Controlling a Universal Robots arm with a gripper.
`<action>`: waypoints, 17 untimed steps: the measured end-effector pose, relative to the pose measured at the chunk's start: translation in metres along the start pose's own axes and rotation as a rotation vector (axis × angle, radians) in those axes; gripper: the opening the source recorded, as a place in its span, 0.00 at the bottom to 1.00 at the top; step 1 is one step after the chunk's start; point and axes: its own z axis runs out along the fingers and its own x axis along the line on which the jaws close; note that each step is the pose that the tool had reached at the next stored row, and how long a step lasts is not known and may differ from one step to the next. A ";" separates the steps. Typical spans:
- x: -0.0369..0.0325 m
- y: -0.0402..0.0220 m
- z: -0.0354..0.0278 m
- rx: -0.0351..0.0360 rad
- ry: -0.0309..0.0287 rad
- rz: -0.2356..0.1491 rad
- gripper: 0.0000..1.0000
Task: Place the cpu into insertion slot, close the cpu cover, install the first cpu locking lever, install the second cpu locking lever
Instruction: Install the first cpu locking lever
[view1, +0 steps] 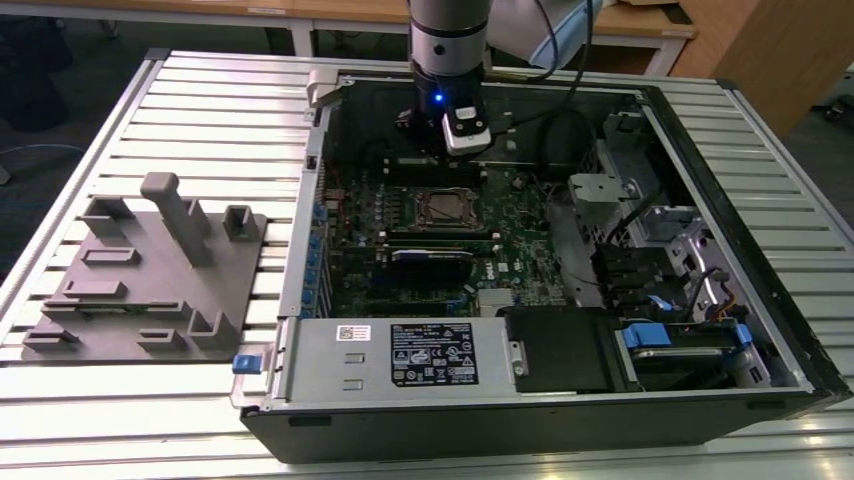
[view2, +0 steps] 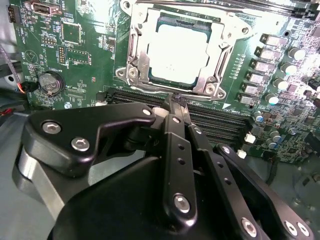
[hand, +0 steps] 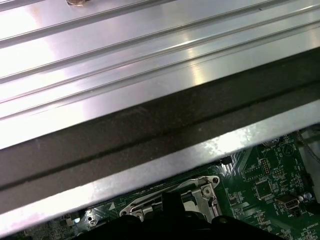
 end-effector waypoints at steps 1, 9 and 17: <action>0.0000 0.0000 0.0000 0.0000 0.0000 0.000 0.11; -0.0007 0.0004 -0.0026 -0.0004 0.0001 -0.001 0.11; -0.0028 0.0011 -0.0022 -0.0036 0.0039 -0.057 0.11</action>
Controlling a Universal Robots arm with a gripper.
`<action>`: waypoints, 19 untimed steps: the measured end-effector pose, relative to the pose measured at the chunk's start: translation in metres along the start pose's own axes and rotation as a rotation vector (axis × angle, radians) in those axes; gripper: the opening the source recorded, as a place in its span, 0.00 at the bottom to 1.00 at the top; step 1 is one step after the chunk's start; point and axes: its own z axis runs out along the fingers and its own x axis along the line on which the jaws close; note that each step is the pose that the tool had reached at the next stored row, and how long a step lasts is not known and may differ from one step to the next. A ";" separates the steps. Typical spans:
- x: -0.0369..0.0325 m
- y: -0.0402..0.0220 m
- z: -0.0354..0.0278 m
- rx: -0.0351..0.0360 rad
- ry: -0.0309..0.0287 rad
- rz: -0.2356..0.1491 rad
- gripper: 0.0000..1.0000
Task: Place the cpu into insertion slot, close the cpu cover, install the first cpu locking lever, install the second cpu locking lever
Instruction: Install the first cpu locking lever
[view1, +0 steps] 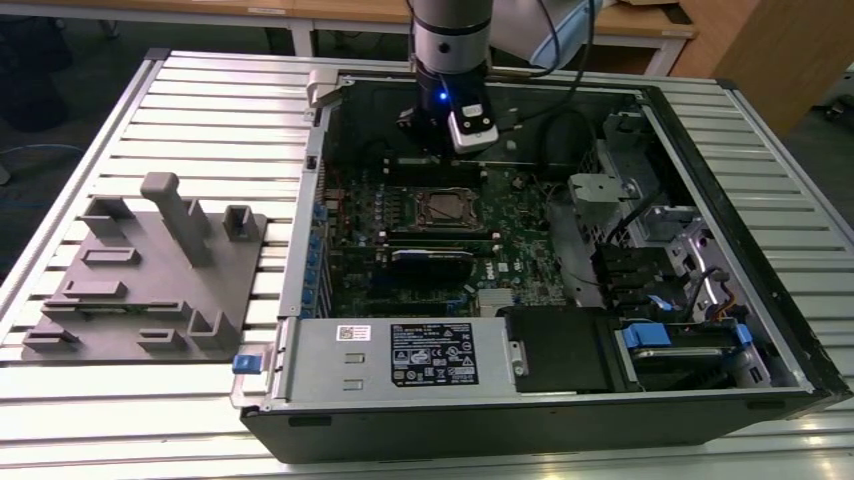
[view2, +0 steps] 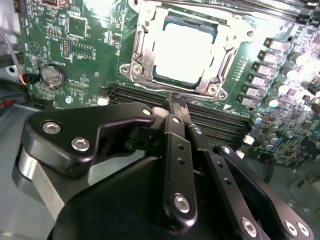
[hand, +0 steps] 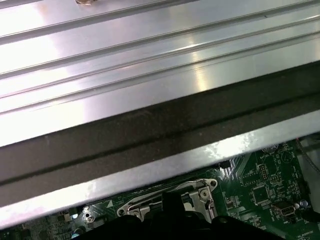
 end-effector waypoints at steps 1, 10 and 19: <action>0.0000 0.0000 0.0000 0.0001 0.0005 -0.008 0.11; -0.0034 -0.0113 -0.0004 0.0006 0.0011 -0.021 0.11; -0.0109 -0.0338 -0.0108 -0.0020 0.0018 -0.021 0.11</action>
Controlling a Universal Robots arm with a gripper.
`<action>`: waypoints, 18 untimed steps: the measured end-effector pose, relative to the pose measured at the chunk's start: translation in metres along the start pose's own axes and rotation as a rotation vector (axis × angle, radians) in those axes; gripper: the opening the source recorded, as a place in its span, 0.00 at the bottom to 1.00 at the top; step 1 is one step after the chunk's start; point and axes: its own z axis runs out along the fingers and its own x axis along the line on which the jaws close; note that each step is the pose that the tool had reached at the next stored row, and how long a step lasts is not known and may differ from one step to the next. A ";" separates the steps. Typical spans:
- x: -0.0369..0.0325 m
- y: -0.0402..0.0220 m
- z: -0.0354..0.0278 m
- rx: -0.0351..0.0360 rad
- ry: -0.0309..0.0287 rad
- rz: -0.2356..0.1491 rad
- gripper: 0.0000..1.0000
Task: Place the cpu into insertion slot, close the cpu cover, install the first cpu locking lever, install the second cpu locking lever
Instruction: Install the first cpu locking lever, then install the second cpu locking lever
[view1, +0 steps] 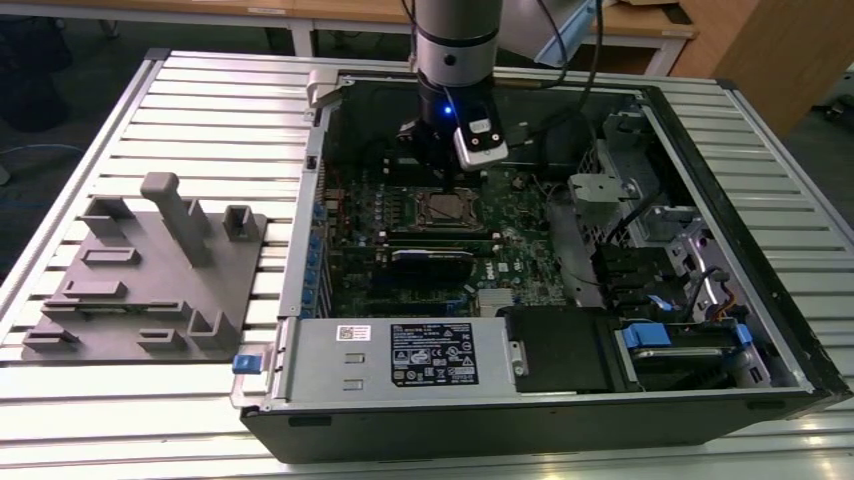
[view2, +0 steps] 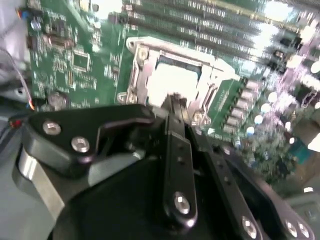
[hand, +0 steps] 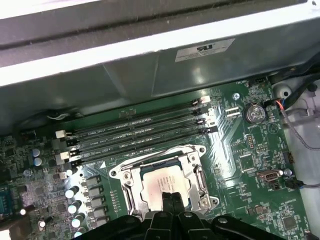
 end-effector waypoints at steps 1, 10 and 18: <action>0.0000 0.0000 0.0000 -0.0003 0.0000 0.000 0.11; 0.0000 0.0000 -0.0001 -0.0051 0.0014 0.000 0.11; -0.0001 -0.0001 -0.0013 -0.0101 0.0030 0.001 0.11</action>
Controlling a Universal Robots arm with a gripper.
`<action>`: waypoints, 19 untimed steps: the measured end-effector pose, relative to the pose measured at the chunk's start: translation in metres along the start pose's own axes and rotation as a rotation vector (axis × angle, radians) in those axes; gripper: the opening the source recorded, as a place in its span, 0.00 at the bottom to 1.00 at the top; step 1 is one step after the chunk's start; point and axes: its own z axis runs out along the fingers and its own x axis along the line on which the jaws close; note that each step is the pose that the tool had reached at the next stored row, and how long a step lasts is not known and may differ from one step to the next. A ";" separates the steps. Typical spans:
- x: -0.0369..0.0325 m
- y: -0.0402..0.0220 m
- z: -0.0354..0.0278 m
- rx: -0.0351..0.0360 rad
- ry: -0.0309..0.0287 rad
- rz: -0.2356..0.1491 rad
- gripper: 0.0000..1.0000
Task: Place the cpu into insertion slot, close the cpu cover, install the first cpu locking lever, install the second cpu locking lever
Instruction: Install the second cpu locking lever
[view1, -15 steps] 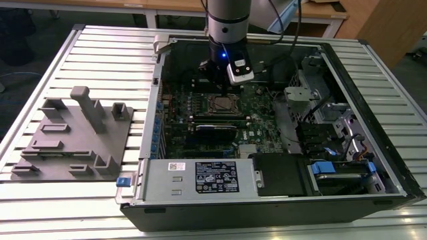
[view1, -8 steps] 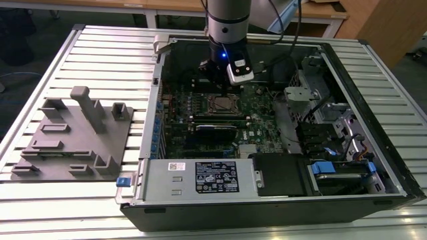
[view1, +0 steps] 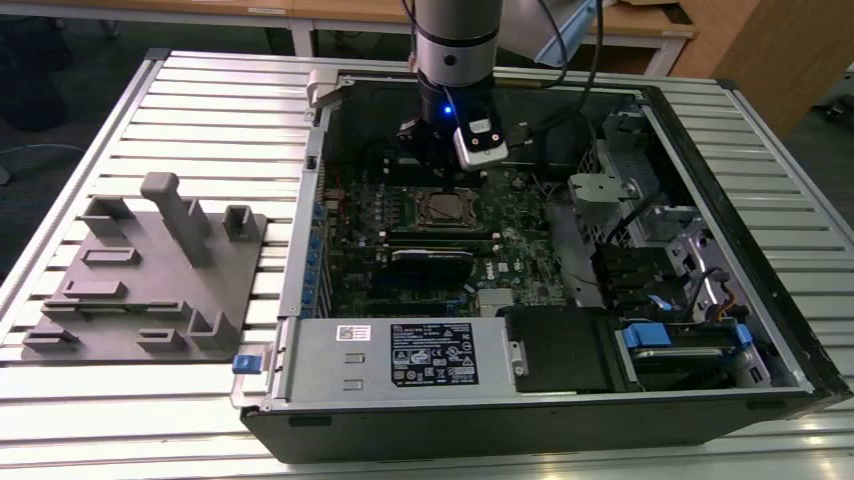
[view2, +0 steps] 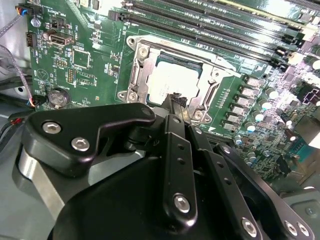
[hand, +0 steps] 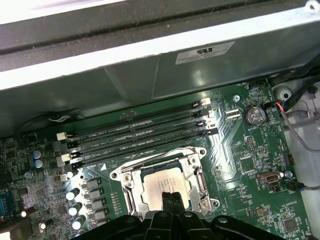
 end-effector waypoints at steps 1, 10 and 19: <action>0.0000 0.0001 0.0000 -0.0002 -0.0001 0.000 0.11; -0.0016 0.0006 -0.0001 -0.0017 0.0015 -0.020 0.11; -0.0016 0.0006 -0.0002 -0.0019 0.0018 -0.024 0.11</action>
